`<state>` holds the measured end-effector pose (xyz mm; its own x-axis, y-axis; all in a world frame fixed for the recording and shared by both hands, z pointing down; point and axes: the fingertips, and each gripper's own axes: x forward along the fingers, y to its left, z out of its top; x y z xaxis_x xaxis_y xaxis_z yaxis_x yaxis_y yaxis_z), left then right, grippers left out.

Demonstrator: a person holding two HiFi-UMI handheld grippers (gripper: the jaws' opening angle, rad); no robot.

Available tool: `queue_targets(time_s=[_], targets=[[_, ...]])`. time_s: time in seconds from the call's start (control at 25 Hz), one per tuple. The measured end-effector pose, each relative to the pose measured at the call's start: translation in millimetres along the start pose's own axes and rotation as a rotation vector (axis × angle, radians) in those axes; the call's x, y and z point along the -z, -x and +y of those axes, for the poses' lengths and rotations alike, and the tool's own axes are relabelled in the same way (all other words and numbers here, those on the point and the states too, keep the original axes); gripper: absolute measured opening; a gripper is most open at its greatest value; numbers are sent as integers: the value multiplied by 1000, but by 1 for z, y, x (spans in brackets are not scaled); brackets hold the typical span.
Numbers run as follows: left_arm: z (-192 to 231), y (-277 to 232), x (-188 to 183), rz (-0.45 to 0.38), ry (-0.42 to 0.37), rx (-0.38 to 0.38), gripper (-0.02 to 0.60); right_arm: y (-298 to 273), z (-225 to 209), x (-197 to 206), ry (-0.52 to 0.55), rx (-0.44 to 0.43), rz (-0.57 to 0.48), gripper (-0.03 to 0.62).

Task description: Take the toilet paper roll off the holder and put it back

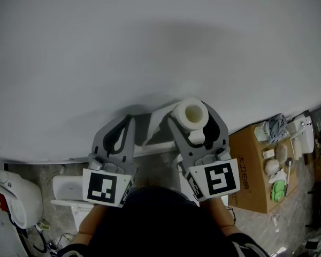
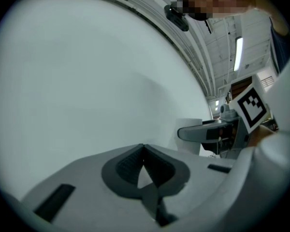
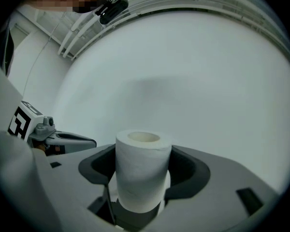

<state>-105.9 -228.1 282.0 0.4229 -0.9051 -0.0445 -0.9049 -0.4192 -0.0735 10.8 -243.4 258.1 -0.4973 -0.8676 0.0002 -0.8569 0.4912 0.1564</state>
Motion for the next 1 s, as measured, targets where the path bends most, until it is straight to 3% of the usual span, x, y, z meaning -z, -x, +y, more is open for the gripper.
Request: queue_targets(time_s=[0.48,1.0], targets=[[-11,-19,-3,-13,-6,40,0,15,-48,-4,-14,135,-15,319],[-5,-14,-4,-12,-13,37,1,17,-54,-6,-22,175,-19,319]])
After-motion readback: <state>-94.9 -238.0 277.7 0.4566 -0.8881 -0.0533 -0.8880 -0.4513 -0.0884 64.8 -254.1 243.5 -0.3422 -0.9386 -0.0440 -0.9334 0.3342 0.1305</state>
